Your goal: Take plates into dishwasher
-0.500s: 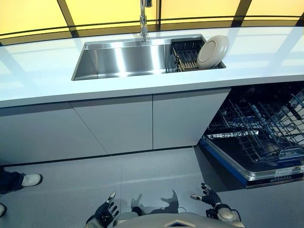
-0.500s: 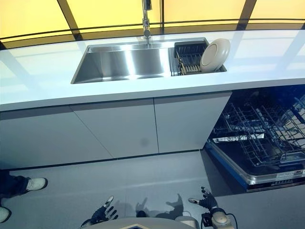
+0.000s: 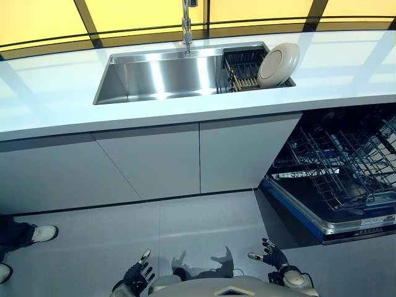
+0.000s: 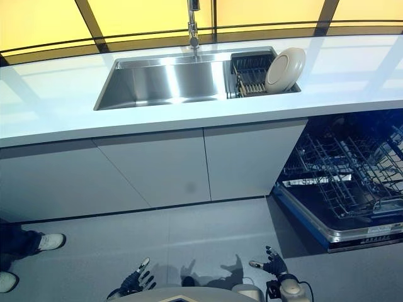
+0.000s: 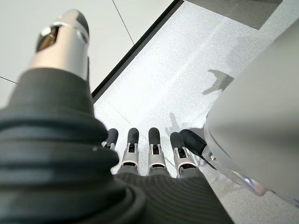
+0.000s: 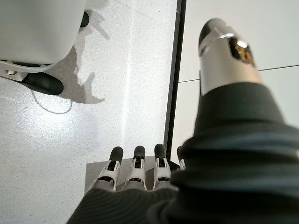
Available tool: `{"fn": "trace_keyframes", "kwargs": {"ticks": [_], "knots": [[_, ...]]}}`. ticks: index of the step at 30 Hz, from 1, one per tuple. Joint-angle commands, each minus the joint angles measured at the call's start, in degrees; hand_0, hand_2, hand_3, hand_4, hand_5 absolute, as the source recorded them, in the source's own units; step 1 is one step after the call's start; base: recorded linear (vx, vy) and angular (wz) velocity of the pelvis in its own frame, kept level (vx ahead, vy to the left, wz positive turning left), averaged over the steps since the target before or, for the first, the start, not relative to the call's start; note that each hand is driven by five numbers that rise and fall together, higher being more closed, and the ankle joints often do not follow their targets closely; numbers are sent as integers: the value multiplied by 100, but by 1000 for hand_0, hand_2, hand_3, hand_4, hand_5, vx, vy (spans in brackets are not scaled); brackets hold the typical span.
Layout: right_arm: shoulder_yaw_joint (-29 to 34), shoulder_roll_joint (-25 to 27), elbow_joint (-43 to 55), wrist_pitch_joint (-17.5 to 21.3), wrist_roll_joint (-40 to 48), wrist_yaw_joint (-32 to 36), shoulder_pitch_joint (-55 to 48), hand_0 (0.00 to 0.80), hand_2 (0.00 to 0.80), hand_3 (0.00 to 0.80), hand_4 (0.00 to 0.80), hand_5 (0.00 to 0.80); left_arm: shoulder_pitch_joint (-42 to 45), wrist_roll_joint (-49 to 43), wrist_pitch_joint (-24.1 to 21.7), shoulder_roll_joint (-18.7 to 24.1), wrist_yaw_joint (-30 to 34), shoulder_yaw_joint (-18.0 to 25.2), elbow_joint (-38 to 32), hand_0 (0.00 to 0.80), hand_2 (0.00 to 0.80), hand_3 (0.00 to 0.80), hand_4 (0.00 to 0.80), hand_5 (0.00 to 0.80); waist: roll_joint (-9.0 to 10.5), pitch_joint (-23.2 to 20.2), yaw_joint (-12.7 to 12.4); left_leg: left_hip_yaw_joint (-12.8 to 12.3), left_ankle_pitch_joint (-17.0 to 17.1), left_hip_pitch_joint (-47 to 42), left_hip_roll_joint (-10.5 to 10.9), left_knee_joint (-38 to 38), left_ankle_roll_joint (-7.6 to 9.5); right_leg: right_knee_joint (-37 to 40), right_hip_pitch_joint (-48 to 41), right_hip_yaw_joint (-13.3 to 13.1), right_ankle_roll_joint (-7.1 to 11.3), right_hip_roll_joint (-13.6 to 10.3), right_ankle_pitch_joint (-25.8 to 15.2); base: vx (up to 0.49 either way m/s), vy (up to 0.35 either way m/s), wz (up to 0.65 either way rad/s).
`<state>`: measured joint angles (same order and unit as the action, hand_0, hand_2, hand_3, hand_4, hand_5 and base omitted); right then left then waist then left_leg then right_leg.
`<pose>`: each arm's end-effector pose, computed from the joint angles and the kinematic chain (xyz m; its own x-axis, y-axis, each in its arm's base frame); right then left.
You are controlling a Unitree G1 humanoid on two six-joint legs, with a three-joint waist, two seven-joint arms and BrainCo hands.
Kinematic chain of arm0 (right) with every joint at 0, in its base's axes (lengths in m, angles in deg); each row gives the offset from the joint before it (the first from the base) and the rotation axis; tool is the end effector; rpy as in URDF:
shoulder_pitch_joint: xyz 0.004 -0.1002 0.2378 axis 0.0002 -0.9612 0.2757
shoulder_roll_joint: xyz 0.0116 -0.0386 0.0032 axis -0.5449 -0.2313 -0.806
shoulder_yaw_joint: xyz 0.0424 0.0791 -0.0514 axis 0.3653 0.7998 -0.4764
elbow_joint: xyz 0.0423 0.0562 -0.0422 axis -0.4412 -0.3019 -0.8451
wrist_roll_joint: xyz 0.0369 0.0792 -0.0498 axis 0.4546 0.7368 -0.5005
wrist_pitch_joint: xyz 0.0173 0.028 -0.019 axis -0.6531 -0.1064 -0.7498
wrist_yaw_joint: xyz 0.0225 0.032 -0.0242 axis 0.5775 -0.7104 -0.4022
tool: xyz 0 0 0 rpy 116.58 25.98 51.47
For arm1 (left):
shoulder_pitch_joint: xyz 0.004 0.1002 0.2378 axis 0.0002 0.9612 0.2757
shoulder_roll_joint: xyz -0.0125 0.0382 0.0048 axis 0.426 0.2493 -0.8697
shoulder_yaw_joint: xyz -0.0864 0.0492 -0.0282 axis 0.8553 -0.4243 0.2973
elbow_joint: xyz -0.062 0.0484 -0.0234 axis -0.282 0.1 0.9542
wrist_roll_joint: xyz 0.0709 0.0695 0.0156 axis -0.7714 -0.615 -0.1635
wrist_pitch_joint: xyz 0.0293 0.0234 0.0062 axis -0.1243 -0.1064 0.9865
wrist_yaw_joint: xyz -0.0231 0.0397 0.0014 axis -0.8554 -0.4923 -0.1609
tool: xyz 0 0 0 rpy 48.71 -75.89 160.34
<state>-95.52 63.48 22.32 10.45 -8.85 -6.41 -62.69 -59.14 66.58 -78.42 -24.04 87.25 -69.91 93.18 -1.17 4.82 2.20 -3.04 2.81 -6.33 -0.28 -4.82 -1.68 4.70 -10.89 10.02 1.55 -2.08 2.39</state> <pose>0.0704 -0.2203 -0.1081 0.5887 -0.0983 -0.8023 -0.0870 0.9791 -0.1838 0.0454 0.2132 -0.1206 0.3901 0.0149 -0.9206 -0.6704 0.6900 -0.2729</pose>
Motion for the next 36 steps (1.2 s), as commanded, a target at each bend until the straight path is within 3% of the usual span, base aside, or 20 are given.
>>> {"fn": "trace_keyframes", "kwargs": {"ticks": [1, 7, 11, 12, 13, 15, 17, 19, 21, 24, 26, 29, 33, 36], "knots": [[-2, -25, 41, 475, 176, 143, 411, 0, 0, 0, 0, 0, -308, 154, -140, -121, 117, -8, 215, 0, 0, 0, 0, 0, 99, 41, -48, -114, -690, -78, 348, 413, 230, -619, 411, -63, 12, 276, 244, 0, 0, 0], [-42, -12, 159, 581, 274, 200, 436, 0, 0, 0, 0, 0, -330, 187, -37, -52, -27, 46, 184, 0, 0, 0, 0, 0, 124, 67, -42, -109, -741, -41, 337, 571, 227, -754, 443, -96, -41, 303, 330, -2, -48, 0], [-66, 14, 266, 508, 346, 180, 455, 0, 0, 0, 0, 0, -330, 148, 3, -51, -72, 100, 163, 0, 0, 0, 0, 0, 201, 132, -32, -112, -892, 75, 305, 1058, 192, -872, 465, -162, -124, 307, 388, -1, -95, 0], [-72, 29, 325, 472, 407, 200, 471, 0, 0, 0, 0, 0, -351, 158, 8, -60, -86, 137, 142, 0, 0, 0, 0, 0, 303, 209, -39, -160, -916, 311, 245, 1696, 146, -936, 470, -190, -203, 259, 394, -4, -141, 0], [-78, 34, 349, 471, 404, 203, 473, 0, 0, 0, 0, 0, -358, 154, 2, -62, -85, 145, 134, 0, 0, 0, 0, 0, 321, 229, -41, -160, -870, 400, 217, 1856, 126, -947, 473, -195, -226, 258, 394, -12, -175, 2], [-124, 110, 515, 515, 471, 346, 457, 0, 0, 0, 0, 0, -350, 76, -33, -79, -4, 237, 106, 0, 0, 0, 0, 0, 500, 393, -108, -80, -524, 1231, 180, 3468, 133, -1046, 513, -256, -395, 190, 358, -10, -185, 2], [-139, 174, 593, 569, 422, 420, 430, 0, 0, 0, 0, 0, -312, 109, -21, -67, 1, 245, 83, 0, 0, 0, 0, 0, 525, 505, -159, -95, -365, 1776, 214, 4068, 162, -1144, 512, -355, -447, 216, 367, 36, -112, -23], [-166, 213, 572, 614, 429, 496, 456, 0, 0, 0, 0, 0, -241, 222, -71, -89, -47, 267, 94, 0, 0, 0, 0, 0, 428, 624, -295, -187, -90, 2178, 309, 3694, 100, -1157, 391, -544, -414, 381, 421, 129, -29, -15], [-168, 203, 504, 659, 395, 557, 502, 0, 0, 0, 0, 0, -170, 307, -131, -97, -46, 279, 219, 0, 0, 0, 0, 0, 262, 643, -419, -222, 482, 2281, 204, 2708, -96, -1055, 175, -704, -395, 661, 533, 286, 22, -23], [-182, 217, 624, 611, 486, 619, 463, 0, 0, 0, 0, 0, -117, 304, -103, -96, -73, 279, 224, 0, 0, 0, 0, 0, 124, 632, -554, -54, 1065, 2401, 146, 1763, -329, -1001, -97, -812, -362, 822, 658, 295, 59, -31], [-204, 274, 837, 544, 480, 573, 445, 0, 0, 0, 0, 0, -68, 354, -72, -130, -116, 286, 170, 0, 0, 0, 0, 0, 70, 607, -632, 94, 1283, 2376, 64, 1253, -405, -998, -265, -867, -329, 809, 758, 340, 136, -36], [-140, 416, 1449, 434, 476, 462, 345, 0, 0, 0, 0, 0, 51, 290, -7, -191, -100, 443, 44, 0, 0, 0, 0, 0, 69, 503, -588, -48, 1131, 2241, 15, 1221, -344, -1134, -380, -871, -268, 661, 907, 319, 189, -41], [209, 701, 3111, 152, 806, 521, -36, 0, 0, 0, 0, 0, 261, 304, 46, -195, -154, 633, -361, 0, 0, 0, 0, 0, 150, 303, -471, -360, 753, 2103, 32, 1366, -213, -1126, -574, -751, -120, 369, 992, 245, 117, -24], [584, 866, 3883, 461, 1318, 741, -224, 0, 0, 0, 0, 0, 422, 167, 15, -206, -49, 728, -390, 0, 0, 0, 0, 0, 174, 185, -415, -479, 583, 1994, 61, 1289, -130, -1085, -657, -734, -57, 272, 997, 191, 86, -43]]}}
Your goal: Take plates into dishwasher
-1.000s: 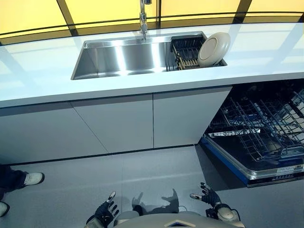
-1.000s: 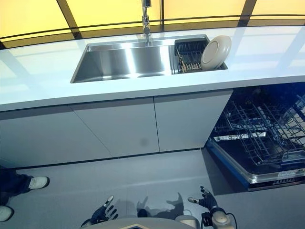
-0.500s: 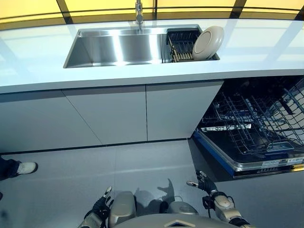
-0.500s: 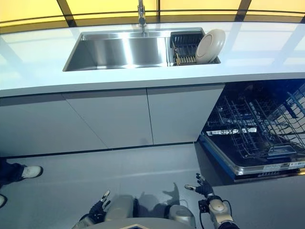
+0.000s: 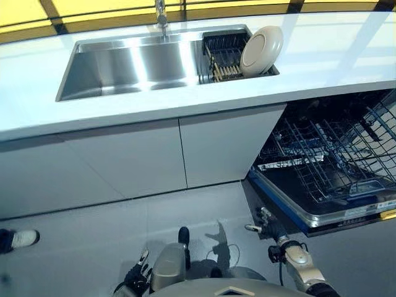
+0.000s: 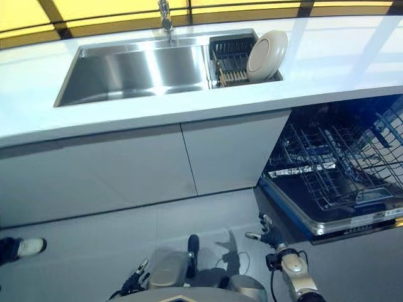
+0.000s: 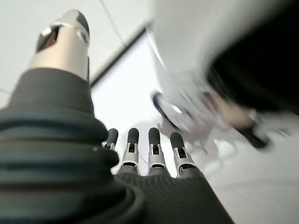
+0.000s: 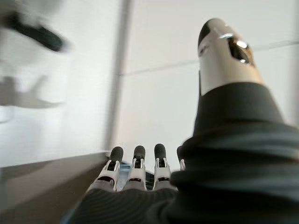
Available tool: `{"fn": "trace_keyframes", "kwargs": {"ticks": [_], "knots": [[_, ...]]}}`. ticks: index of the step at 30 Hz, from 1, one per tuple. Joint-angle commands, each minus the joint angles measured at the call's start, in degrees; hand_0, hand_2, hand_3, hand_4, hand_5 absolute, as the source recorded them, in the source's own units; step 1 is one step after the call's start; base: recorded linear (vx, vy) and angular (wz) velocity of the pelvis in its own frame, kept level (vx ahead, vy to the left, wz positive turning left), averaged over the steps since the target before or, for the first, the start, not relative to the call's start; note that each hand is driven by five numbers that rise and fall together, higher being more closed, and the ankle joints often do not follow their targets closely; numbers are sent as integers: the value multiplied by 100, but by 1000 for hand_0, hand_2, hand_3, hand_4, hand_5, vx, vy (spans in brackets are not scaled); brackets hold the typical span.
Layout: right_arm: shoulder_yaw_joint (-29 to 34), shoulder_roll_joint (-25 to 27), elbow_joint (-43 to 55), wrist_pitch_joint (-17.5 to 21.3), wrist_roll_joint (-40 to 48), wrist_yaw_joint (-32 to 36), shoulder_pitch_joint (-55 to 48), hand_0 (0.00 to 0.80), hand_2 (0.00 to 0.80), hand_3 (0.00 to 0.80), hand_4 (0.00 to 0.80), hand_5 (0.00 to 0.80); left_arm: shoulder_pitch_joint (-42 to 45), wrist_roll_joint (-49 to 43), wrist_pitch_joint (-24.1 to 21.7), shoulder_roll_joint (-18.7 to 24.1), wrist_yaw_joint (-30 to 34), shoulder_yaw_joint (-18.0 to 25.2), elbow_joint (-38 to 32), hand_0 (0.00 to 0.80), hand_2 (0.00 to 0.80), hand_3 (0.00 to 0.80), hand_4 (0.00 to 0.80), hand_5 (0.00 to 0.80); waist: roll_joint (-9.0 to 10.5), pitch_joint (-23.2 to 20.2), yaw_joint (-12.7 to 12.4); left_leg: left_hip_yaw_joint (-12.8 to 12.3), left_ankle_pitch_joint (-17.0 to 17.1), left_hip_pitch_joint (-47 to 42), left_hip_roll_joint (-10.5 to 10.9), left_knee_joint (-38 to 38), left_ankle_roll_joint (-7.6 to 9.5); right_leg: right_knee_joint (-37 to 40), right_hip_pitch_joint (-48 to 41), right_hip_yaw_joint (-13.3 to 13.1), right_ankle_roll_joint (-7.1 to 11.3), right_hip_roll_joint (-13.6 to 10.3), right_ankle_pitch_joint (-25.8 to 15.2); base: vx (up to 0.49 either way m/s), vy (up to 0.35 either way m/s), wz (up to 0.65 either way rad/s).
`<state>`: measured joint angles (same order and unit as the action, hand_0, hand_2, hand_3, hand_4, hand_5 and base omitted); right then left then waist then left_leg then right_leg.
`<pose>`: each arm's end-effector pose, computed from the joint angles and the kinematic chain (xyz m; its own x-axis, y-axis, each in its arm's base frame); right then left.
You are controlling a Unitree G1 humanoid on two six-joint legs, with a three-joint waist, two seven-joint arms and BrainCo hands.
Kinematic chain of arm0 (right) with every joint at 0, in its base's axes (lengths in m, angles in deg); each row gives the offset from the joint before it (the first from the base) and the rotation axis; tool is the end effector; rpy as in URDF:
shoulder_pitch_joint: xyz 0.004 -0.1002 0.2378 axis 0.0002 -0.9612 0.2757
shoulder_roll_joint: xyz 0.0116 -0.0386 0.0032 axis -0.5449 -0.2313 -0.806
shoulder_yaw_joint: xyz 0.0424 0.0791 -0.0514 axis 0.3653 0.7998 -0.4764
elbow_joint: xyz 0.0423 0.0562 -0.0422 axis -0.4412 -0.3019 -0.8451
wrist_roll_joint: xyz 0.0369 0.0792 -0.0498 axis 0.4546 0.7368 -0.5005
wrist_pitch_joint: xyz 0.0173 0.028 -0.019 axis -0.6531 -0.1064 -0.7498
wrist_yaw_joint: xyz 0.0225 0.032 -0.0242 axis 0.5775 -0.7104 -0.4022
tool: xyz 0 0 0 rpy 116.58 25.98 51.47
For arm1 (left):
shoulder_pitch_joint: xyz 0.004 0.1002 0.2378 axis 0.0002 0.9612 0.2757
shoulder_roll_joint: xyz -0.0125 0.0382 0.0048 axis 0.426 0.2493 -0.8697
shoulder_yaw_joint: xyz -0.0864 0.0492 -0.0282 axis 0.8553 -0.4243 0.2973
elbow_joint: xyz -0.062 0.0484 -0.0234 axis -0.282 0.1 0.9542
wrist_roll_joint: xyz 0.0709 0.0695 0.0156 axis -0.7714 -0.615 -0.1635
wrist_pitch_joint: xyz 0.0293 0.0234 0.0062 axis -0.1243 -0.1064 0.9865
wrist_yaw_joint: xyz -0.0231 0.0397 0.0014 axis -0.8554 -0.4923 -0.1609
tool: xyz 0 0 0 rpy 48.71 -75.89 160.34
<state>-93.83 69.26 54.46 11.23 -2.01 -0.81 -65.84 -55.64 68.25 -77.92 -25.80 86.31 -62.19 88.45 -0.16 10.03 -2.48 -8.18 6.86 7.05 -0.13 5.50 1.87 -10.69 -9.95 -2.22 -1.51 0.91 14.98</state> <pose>0.1312 -0.2228 -0.0492 0.8972 0.0803 -0.4342 -0.1284 0.9883 -0.0824 0.0367 0.2140 -0.1191 0.4146 0.0676 -0.9075 -0.7660 0.5644 -0.3079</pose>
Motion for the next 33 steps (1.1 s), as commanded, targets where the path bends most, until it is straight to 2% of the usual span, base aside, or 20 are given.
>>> {"fn": "trace_keyframes", "kwargs": {"ticks": [1, 3, 4, 5, 11, 14, 15, 19, 23, 27, 29, 30, 31, 33], "knots": [[562, 339, 946, 412, 804, 253, 42, 0, 0, 0, 0, 0, 126, -27, -56, -40, 82, -15, 86, 0, 0, 0, 0, 0, 75, -378, 69, -18, 142, 633, 45, 233, -472, 484, -780, 495, 261, -52, -253, 196, 98, -38], [994, 439, 1594, 845, 1206, 564, -30, 0, 0, 0, 0, 0, 291, -87, -115, -95, 205, 31, 82, 0, 0, 0, 0, 0, 71, -502, 81, -110, 49, 629, 66, 210, -435, 576, -875, 506, 288, -133, -224, 197, 110, -26], [1051, 455, 1668, 847, 1257, 612, -10, 0, 0, 0, 0, 0, 302, -101, -116, -104, 215, 35, 85, 0, 0, 0, 0, 0, 72, -522, 73, -114, 39, 631, 72, 209, -429, 593, -893, 514, 288, -145, -221, 195, 122, -18], [1224, 530, 1901, 1073, 1452, 765, 86, 0, 0, 0, 0, 0, 325, -150, -114, -132, 215, 37, 96, 0, 0, 0, 0, 0, 74, -595, 40, -121, -2, 652, 99, 214, -407, 649, -948, 541, 294, -189, -217, 146, 100, -9], [1615, 849, 2448, 1196, 2121, 582, 907, 0, 0, 0, 0, 0, 240, -230, -117, -197, 148, -82, 246, 0, 0, 0, 0, 0, 170, -790, -113, -146, -381, 590, 208, 137, -237, 664, -1001, 671, 365, -342, -320, 81, 69, -3], [1719, 891, 2559, 1378, 2349, 493, 1267, 0, 0, 0, 0, 0, 180, -254, -106, -202, 115, -120, 340, 0, 0, 0, 0, 0, 249, -883, -186, -77, -458, 438, 301, -27, -120, 568, -940, 767, 516, -461, -571, 19, 26, -1], [1736, 936, 2599, 1468, 2395, 347, 1449, 0, 0, 0, 0, 0, 137, -289, -88, -185, 60, -143, 369, 0, 0, 0, 0, 0, 306, -914, -214, -8, -467, 300, 380, -173, -62, 495, -895, 834, 630, -552, -749, 0, 0, 0], [1855, 1016, 2673, 1686, 2610, -90, 2119, 0, 0, 0, 0, 0, -34, -378, -45, -84, -24, -189, 465, 0, 0, 0, 0, 0, 356, -1017, -262, 209, -457, 45, 473, -462, 4, 218, -541, 908, 817, -638, -1182, -1, 11, 4], [1889, 1213, 2582, 1539, 2591, -561, 2934, 0, 0, 0, 0, 0, -324, -454, 68, 60, -67, -260, 518, 0, 0, 0, 0, 0, 438, -1095, -339, 369, -545, -14, 615, -428, 46, 58, -383, 932, 883, -654, -1383, 43, 23, 13], [1724, 1486, 2099, 1293, 2528, -876, 3668, 0, 0, 0, 0, 0, -570, -567, 142, 157, -61, -442, 593, 0, 0, 0, 0, 0, 553, -1172, -494, 531, -644, 36, 874, -311, 140, -218, -440, 837, 945, -654, -1660, 64, 47, 22], [1599, 1544, 1827, 1142, 2398, -1033, 3957, 0, 0, 0, 0, 0, -654, -748, 166, 211, -64, -560, 649, 0, 0, 0, 0, 0, 643, -1228, -621, 417, -675, 137, 1039, -283, 257, -974, -442, 834, 1116, -677, -2341, 74, 94, 5], [1558, 1534, 1786, 1080, 2359, -1108, 4006, 0, 0, 0, 0, 0, -668, -795, 171, 236, -64, -583, 672, 0, 0, 0, 0, 0, 628, -1230, -629, 358, -713, 102, 1040, -296, 290, -1362, -294, 860, 1154, -649, -2467, 156, 147, -7], [1487, 1517, 1759, 974, 2297, -1190, 4044, 0, 0, 0, 0, 0, -657, -878, 209, 252, -117, -588, 646, 0, 0, 0, 0, 0, 565, -1214, -613, 288, -765, -25, 984, -338, 294, -1772, 28, 1020, 1156, -670, -2551, 167, 145, -2], [1335, 1513, 1680, 884, 2186, -1222, 4146, 0, 0, 0, 0, 0, -586, -862, 230, 247, -161, -573, 566, 0, 0, 0, 0, 0, 443, -1125, -519, 169, -817, -308, 842, -448, 266, -1974, 664, 1361, 1034, -947, -2197, 182, 112, 5]]}}
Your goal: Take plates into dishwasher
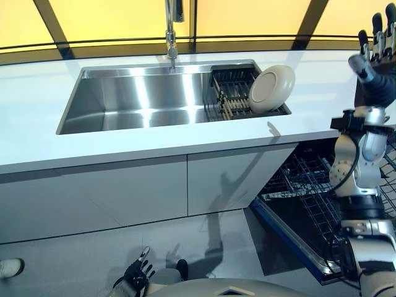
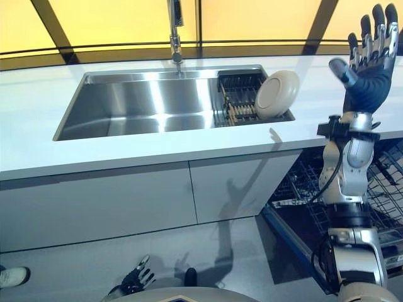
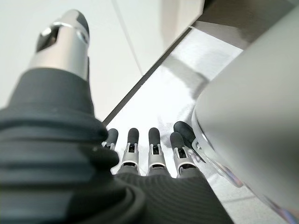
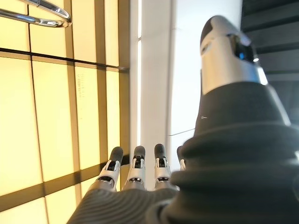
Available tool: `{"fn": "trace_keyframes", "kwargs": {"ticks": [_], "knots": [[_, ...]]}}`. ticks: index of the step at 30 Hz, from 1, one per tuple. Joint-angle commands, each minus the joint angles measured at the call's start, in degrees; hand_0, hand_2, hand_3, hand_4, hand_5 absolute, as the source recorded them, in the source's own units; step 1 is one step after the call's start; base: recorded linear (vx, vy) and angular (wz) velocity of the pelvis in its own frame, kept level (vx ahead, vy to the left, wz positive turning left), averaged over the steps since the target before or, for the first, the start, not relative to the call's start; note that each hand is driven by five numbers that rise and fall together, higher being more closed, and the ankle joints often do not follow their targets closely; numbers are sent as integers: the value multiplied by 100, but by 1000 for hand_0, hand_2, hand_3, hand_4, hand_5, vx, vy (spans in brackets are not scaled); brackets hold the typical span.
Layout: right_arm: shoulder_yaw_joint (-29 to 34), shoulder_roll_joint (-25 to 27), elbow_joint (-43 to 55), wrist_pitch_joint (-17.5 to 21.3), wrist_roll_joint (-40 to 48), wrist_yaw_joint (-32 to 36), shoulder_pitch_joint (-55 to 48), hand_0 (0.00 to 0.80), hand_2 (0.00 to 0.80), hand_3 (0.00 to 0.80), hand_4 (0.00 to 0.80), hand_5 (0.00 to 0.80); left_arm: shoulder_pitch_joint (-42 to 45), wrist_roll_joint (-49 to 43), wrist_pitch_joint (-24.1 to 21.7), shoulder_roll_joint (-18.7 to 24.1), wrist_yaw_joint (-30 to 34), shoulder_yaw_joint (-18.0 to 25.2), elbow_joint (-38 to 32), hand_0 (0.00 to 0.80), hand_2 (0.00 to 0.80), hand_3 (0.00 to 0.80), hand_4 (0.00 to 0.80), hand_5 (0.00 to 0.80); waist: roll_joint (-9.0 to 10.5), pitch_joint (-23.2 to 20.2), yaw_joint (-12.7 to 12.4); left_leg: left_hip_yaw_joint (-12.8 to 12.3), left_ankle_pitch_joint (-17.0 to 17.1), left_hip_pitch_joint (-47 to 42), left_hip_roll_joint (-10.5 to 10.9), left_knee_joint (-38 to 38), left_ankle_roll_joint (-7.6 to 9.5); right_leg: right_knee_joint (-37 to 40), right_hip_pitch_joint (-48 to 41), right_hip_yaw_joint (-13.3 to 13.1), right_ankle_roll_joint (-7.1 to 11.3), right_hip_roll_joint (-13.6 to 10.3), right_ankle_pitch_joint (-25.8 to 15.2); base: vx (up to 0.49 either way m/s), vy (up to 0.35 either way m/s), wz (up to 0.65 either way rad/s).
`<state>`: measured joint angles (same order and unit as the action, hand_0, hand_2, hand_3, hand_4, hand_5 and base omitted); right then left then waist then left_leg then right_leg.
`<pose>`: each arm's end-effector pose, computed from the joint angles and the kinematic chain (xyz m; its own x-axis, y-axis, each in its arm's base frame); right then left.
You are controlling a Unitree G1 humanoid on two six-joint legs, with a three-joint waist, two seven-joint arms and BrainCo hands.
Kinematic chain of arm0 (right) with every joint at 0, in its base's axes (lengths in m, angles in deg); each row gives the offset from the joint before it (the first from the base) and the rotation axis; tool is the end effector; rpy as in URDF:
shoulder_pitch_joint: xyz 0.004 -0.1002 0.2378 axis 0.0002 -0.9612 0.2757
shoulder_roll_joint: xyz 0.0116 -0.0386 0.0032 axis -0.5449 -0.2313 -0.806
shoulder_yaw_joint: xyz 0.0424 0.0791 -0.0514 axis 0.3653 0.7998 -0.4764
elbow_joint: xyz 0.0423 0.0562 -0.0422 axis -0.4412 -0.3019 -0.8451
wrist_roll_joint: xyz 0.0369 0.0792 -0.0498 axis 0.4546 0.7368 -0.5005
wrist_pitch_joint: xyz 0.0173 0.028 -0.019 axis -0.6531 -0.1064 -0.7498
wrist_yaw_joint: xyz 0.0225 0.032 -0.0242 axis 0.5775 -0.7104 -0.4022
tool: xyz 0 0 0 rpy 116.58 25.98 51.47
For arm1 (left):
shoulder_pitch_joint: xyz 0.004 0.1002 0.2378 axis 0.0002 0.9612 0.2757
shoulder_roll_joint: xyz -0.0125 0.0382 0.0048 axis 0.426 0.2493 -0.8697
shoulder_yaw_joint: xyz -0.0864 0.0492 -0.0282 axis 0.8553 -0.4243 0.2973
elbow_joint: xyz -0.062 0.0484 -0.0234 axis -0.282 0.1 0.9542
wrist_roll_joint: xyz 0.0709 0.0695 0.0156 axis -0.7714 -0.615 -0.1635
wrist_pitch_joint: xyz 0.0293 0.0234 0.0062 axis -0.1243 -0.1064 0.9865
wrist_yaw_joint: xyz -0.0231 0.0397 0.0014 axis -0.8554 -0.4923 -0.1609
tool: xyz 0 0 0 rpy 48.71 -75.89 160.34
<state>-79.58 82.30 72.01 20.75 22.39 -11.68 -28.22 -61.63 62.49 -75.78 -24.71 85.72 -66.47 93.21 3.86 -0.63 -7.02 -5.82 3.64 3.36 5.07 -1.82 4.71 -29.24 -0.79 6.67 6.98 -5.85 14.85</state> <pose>0.2731 -0.2536 0.1870 0.7221 -0.1591 0.6733 0.0392 0.9810 0.1898 0.0602 0.2118 -0.1192 0.3805 0.0086 -0.9247 -0.6616 0.7012 -0.2657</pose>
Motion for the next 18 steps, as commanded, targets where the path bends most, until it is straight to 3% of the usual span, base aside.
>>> {"fn": "trace_keyframes", "kwargs": {"ticks": [1, 2, 4, 6, 8, 12, 15, 18], "knots": [[-159, 263, -146, -146, -253, -134, 477, 0, 0, 0, 0, 0, 32, -278, 66, 155, -90, -148, 19, 0, 0, 0, 0, 0, -70, 6, 5, -122, -484, -97, 168, 221, -73, 199, 76, 623, 82, -243, -1886, 177, 13, 0], [-196, 309, -200, -221, -222, -117, 529, 0, 0, 0, 0, 0, 27, -268, 100, 178, -71, -157, -6, 0, 0, 0, 0, 0, -131, 77, 75, -133, -513, -281, 87, 158, -114, 441, 348, 743, 24, -262, -1741, 191, -110, 13], [-206, 385, -232, -369, -198, -130, 562, 0, 0, 0, 0, 0, -26, -204, 115, 257, -82, -230, -25, 0, 0, 0, 0, 0, -235, 201, 228, -73, -667, -609, -53, 44, -169, 1100, 900, 907, -21, -386, -1949, 164, -165, 20], [-214, 436, -297, -465, -319, -295, 524, 0, 0, 0, 0, 0, -121, -162, 171, 353, -156, -277, -91, 0, 0, 0, 0, 0, -217, 319, 378, 104, -880, -808, -35, 72, -188, 1783, 1163, 747, 51, -433, -2249, 140, -184, 29], [-197, 528, -460, -508, -304, -409, 515, 0, 0, 0, 0, 0, -237, -63, 234, 417, -173, -361, -103, 0, 0, 0, 0, 0, -219, 370, 460, 253, -1043, -884, -41, 174, -194, 2136, 1148, 585, 20, -380, -2169, 116, -143, 52], [-216, 607, -830, -815, -210, -454, 559, 0, 0, 0, 0, 0, -184, 68, 211, 410, -303, -238, -93, 0, 0, 0, 0, 0, -183, 339, 430, 131, -1169, -976, -95, 342, -314, 2512, 736, 835, 11, -332, -1975, 87, -110, 46], [-335, 636, -1111, -1165, -315, -587, 659, 0, 0, 0, 0, 0, -122, 57, 342, 407, -407, -41, -150, 0, 0, 0, 0, 0, -155, 303, 404, 134, -1146, -1119, -157, 257, -375, 2664, 584, 815, 29, -269, -1965, 77, -106, 6], [-336, 756, -1310, -1201, -221, -548, 689, 0, 0, 0, 0, 0, -71, -46, 355, 383, -331, -19, -135, 0, 0, 0, 0, 0, -134, 309, 396, 176, -1124, -1195, -180, 153, -371, 2716, 525, 781, 25, -218, -1959, 63, -106, -16]]}}
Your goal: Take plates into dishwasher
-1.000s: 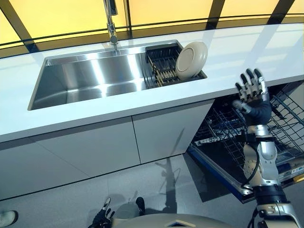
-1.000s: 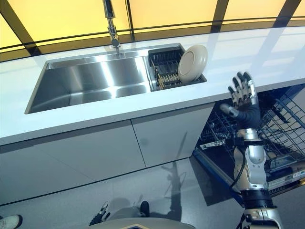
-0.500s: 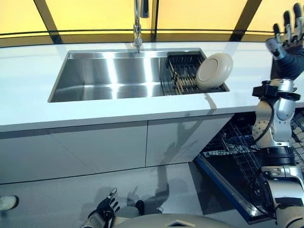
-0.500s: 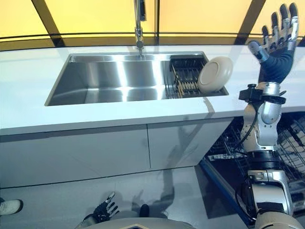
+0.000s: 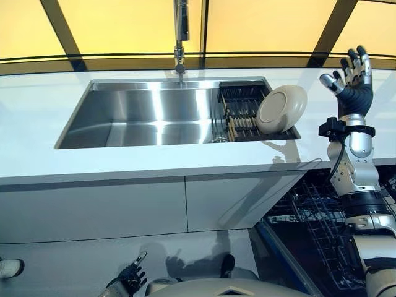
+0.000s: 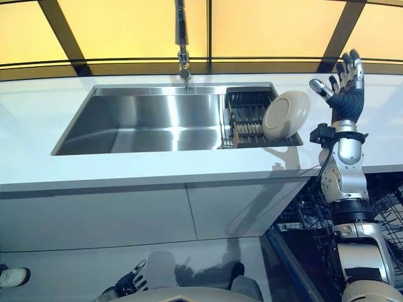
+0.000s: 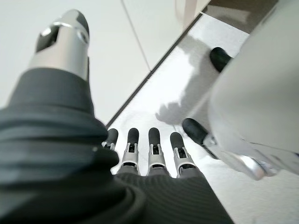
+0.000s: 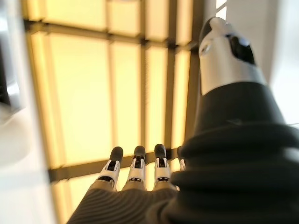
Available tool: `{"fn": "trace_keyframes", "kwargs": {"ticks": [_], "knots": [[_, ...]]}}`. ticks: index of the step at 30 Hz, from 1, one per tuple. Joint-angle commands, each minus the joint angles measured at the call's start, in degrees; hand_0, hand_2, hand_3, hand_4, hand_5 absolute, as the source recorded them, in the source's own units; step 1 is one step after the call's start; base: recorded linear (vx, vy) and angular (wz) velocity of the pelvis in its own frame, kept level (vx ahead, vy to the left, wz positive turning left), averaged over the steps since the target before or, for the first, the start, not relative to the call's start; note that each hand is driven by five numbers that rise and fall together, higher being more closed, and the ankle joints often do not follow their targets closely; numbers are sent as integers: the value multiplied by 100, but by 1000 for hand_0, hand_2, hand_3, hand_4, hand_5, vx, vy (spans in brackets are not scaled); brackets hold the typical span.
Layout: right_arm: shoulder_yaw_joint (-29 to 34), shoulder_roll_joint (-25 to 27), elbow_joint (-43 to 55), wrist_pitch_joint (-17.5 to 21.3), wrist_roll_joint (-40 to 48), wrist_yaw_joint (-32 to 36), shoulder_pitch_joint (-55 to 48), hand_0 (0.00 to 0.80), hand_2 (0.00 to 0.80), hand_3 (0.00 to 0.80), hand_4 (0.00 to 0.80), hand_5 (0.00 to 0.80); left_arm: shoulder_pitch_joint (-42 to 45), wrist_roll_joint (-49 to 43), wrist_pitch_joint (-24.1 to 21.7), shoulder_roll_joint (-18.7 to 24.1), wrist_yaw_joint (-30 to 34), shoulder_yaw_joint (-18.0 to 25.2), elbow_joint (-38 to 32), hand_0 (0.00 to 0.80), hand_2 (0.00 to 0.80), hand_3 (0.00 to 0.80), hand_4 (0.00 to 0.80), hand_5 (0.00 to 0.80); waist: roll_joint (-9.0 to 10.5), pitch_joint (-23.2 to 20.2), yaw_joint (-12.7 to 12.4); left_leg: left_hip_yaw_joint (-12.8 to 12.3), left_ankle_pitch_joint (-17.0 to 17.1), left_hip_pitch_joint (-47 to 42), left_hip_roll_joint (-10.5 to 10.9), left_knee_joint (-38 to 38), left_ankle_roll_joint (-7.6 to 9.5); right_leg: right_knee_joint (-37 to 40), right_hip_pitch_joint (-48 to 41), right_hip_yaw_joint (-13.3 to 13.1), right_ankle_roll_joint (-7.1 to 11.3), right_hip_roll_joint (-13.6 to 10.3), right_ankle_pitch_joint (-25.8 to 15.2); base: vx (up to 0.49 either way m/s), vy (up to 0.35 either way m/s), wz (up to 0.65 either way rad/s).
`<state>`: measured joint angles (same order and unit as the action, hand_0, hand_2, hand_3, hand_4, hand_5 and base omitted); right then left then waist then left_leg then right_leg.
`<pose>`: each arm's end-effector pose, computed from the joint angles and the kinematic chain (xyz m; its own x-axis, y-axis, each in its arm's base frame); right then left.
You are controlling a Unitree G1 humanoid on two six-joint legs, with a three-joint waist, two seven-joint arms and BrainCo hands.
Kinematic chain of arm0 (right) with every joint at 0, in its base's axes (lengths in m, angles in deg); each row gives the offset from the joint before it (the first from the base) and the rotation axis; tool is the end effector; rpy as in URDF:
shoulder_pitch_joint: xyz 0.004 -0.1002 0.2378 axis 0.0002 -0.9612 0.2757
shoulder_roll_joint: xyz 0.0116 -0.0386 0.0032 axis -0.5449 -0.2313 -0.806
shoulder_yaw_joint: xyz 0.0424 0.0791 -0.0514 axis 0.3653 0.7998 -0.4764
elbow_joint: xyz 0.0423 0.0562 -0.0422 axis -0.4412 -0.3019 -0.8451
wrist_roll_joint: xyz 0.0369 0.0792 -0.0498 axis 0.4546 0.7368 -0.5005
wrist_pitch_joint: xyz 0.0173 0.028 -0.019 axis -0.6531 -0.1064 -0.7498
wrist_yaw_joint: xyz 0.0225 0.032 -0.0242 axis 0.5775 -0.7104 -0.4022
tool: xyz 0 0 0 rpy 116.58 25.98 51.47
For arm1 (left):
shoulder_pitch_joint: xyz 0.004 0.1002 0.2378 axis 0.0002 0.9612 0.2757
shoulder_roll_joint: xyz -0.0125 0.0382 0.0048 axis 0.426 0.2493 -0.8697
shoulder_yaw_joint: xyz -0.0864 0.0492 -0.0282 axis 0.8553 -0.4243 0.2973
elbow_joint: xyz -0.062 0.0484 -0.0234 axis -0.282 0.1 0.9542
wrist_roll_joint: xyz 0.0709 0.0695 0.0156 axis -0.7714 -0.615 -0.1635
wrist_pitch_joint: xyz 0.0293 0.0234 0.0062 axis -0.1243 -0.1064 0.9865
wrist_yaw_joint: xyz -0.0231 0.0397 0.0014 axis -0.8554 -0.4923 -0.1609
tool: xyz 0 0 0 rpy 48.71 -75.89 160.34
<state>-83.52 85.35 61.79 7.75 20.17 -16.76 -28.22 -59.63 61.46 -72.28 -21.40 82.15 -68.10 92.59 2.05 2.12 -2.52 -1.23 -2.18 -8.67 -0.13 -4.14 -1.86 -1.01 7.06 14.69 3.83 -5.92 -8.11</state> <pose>0.2851 -0.2695 0.1532 0.9047 -0.2568 0.3399 0.2357 0.9664 0.1026 0.0469 0.2283 -0.1170 0.2679 0.0562 -0.9618 -0.6637 0.7344 -0.1420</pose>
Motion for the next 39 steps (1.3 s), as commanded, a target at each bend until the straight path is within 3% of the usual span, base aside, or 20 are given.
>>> {"fn": "trace_keyframes", "kwargs": {"ticks": [1, 10, 12, 14, 17, 19, 20, 23, 24, 25, 29, 39], "knots": [[72, 484, -289, 75, 1, -58, 700, 0, 0, 0, 0, 0, -254, 34, 7, 56, 47, 143, -78, 0, 0, 0, 0, 0, 56, 36, -52, -276, -550, -18, 332, 366, 288, -119, -251, -8, 351, -214, 336, 66, -115, -13], [139, 518, -450, -60, -66, -156, 724, 0, 0, 0, 0, 0, -137, -178, -91, 176, 85, 62, -82, 0, 0, 0, 0, 0, 0, 91, -110, -539, -369, -47, 117, 188, 190, -395, -335, 362, 412, -312, 446, 50, -125, 6], [66, 591, -600, -325, -114, -43, 810, 0, 0, 0, 0, 0, -192, -205, -35, 267, 78, 90, -55, 0, 0, 0, 0, 0, -13, 86, -136, -609, -317, -4, 17, 189, 146, -481, -435, 481, 298, -222, 704, 38, -192, 2], [-17, 703, -764, -456, -40, 167, 885, 0, 0, 0, 0, 0, -223, -198, -19, 284, 54, 98, -41, 0, 0, 0, 0, 0, 4, 95, -118, -576, -399, -10, -10, 323, 136, -533, -482, 412, 192, -122, 866, 57, -197, 4], [-270, 886, -1096, -492, 16, 550, 1085, 0, 0, 0, 0, 0, -241, -128, -65, 245, 57, 139, 30, 0, 0, 0, 0, 0, 120, 71, -81, -559, -567, 110, -35, 1100, 0, -443, -581, 336, -51, -3, 957, 61, -172, 4], [-461, 976, -1169, -569, -14, 663, 1139, 0, 0, 0, 0, 0, -258, -127, -102, 187, 163, 136, 41, 0, 0, 0, 0, 0, 234, 171, -149, -418, 35, 772, -158, 2423, -214, -256, -879, 265, -244, 94, 981, 70, -167, 4], [-519, 969, -1176, -647, -119, 668, 1112, 0, 0, 0, 0, 0, -259, -52, -118, 132, 190, 68, -9, 0, 0, 0, 0, 0, 243, 246, -229, -214, 218, 1130, -97, 2615, -239, -183, -1020, 181, -274, 131, 987, 107, -69, 2], [-682, 846, -1421, -586, -329, 722, 1191, 0, 0, 0, 0, 0, -223, 69, -189, -8, 118, -9, -168, 0, 0, 0, 0, 0, 165, 339, -376, -243, 233, 1290, -84, 1671, -234, -30, -1213, 23, -183, 198, 994, 119, 61, -24], [-754, 790, -1517, -653, -457, 729, 1300, 0, 0, 0, 0, 0, -214, 64, -154, -27, 54, -63, -266, 0, 0, 0, 0, 0, 179, 344, -379, -354, 92, 1175, -117, 1397, -188, -14, -1205, 23, -132, 129, 980, 101, 83, -47], [-783, 768, -1514, -727, -488, 689, 1325, 0, 0, 0, 0, 0, -242, 83, -193, -39, 47, -100, -234, 0, 0, 0, 0, 0, 150, 318, -390, -271, 12, 1120, -22, 1272, -156, -54, -1178, 52, -113, 82, 973, 108, 88, -50], [-790, 764, -1715, -711, -656, 692, 1273, 0, 0, 0, 0, 0, -322, 273, -368, -6, -26, -194, -343, 0, 0, 0, 0, 0, 26, 188, -330, -276, 129, 705, -38, 441, -158, 34, -1146, 139, -31, 57, 939, 131, 46, -42], [-704, 747, -1852, -696, -434, 927, 1072, 0, 0, 0, 0, 0, -154, 175, -466, 168, 256, 57, -116, 0, 0, 0, 0, 0, -22, 34, -300, -415, 116, 508, -38, 163, -103, 257, -1210, 137, -12, 134, 953, 100, -22, 2]]}}
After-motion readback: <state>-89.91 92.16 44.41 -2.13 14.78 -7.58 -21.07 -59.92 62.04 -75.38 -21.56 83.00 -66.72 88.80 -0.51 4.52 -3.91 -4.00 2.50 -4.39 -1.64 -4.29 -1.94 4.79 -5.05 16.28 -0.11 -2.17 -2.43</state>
